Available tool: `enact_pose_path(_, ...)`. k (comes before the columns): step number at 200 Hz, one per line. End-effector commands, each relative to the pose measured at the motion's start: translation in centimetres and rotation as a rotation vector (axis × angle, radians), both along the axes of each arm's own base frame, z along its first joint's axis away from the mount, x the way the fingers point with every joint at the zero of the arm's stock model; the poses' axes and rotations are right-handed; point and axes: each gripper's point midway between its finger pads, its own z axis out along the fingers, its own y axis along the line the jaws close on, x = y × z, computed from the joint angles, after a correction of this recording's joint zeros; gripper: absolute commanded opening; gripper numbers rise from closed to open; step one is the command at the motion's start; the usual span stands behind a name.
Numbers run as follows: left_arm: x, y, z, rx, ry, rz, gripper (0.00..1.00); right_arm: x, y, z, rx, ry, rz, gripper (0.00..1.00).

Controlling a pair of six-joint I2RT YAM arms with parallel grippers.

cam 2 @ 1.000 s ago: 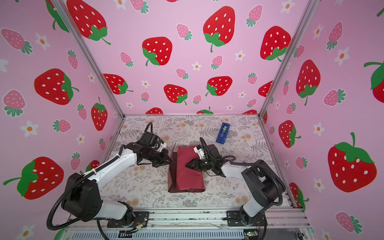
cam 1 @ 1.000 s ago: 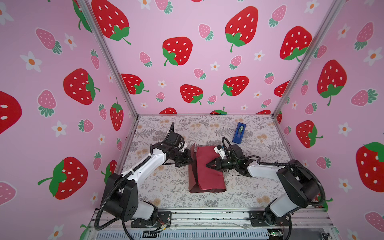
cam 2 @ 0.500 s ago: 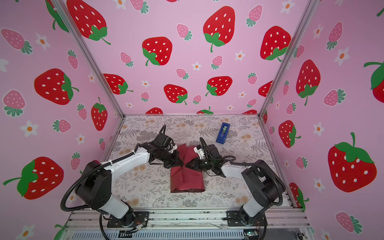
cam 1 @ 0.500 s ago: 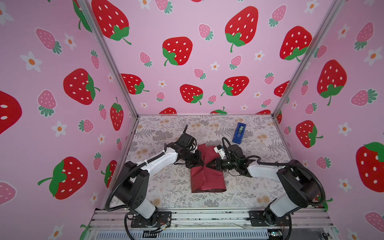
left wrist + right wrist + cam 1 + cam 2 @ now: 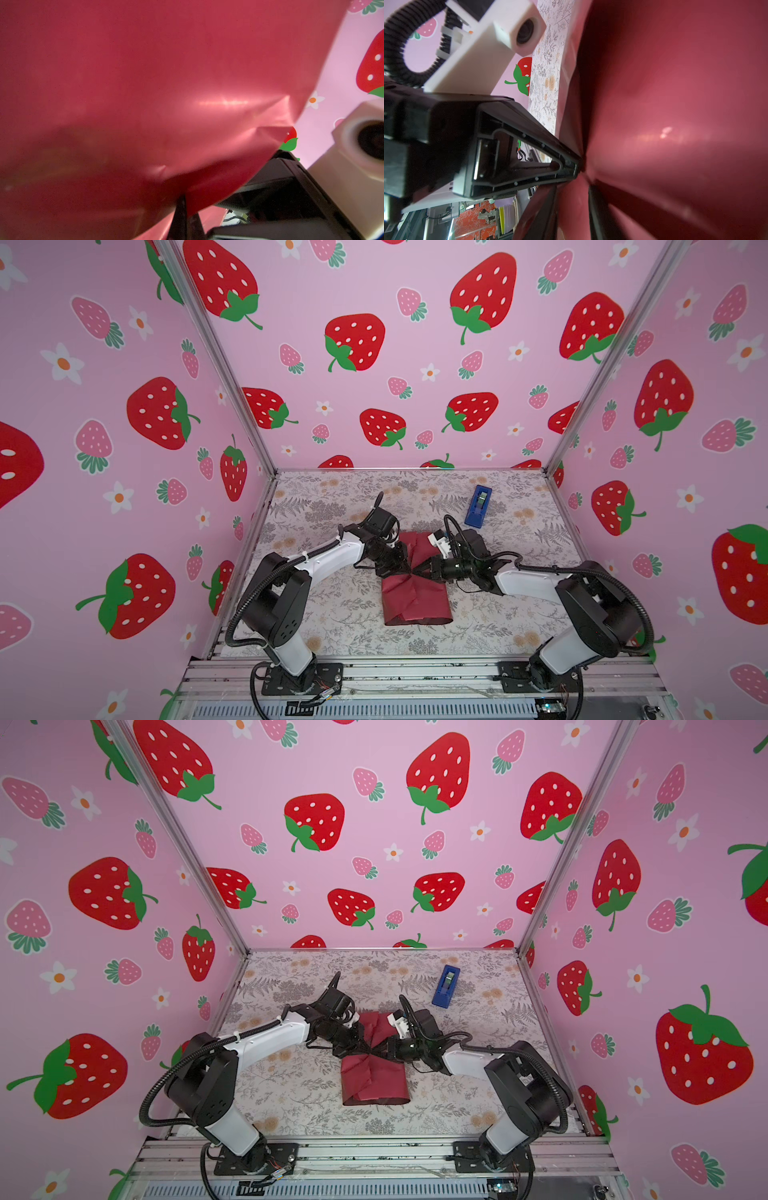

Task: Wrap the gift box in paper
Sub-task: 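Fold the lifted paper over the box top toward the right gripper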

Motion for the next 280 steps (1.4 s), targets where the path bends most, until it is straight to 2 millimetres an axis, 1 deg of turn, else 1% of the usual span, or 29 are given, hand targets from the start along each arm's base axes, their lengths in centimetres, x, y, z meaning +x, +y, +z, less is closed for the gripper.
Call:
enact_pose_path(1,-0.4,0.9,-1.3,0.081,0.038,0.009,0.02,-0.1,-1.4,-0.4,-0.079,0.005,-0.035,0.28)
enact_pose_path(10,-0.5,1.1,-1.5,0.089,0.04,0.009,0.02,0.4,-1.7,0.7,-0.079,-0.03,-0.051,0.29)
enact_pose_path(23,-0.6,1.3,-1.6,0.096,0.042,0.012,0.02,1.3,-2.8,1.9,-0.112,-0.08,-0.083,0.29)
enact_pose_path(40,-0.7,1.5,-1.8,0.102,0.045,0.012,0.02,2.4,-4.6,2.4,-0.189,-0.138,-0.122,0.3)
enact_pose_path(55,-0.8,1.5,-1.9,0.102,0.047,0.01,0.02,2.8,-5.8,2.1,-0.234,-0.166,-0.122,0.3)
enact_pose_path(77,-0.8,1.4,-1.8,0.101,0.047,0.009,0.02,2.9,-6.9,0.4,-0.32,-0.169,-0.096,0.3)
enact_pose_path(107,-0.7,1.5,-1.4,0.105,0.037,0.007,0.02,2.7,-7.4,-1.7,-0.377,-0.148,-0.079,0.32)
enact_pose_path(129,-0.7,1.5,-1.3,0.107,0.036,0.006,0.01,2.8,-7.9,-2.7,-0.41,-0.142,-0.091,0.32)
enact_pose_path(156,-0.7,1.6,-1.3,0.109,0.036,0.006,0.01,2.7,-8.0,-2.9,-0.407,-0.14,-0.094,0.32)
enact_pose_path(183,-0.6,1.5,-1.3,0.111,0.034,0.003,0.02,2.9,-8.1,-2.2,-0.399,-0.163,-0.115,0.34)
enact_pose_path(198,-0.6,1.5,-1.3,0.109,0.033,0.002,0.01,2.6,-7.8,-2.2,-0.382,-0.151,-0.094,0.36)
enact_pose_path(225,-0.5,1.5,-1.1,0.107,0.029,0.006,0.01,1.2,-7.0,-3.1,-0.32,-0.094,-0.047,0.37)
enact_pose_path(253,-0.3,1.3,-0.3,0.099,0.017,0.007,0.01,0.9,-7.8,-4.4,-0.358,-0.071,-0.071,0.37)
enact_pose_path(267,-0.1,1.1,0.4,0.088,0.004,0.011,0.01,0.9,-8.3,-5.0,-0.387,-0.058,-0.082,0.36)
enact_pose_path(280,0.2,0.8,1.4,0.063,-0.016,0.019,0.01,0.8,-8.2,-5.1,-0.387,-0.052,-0.083,0.36)
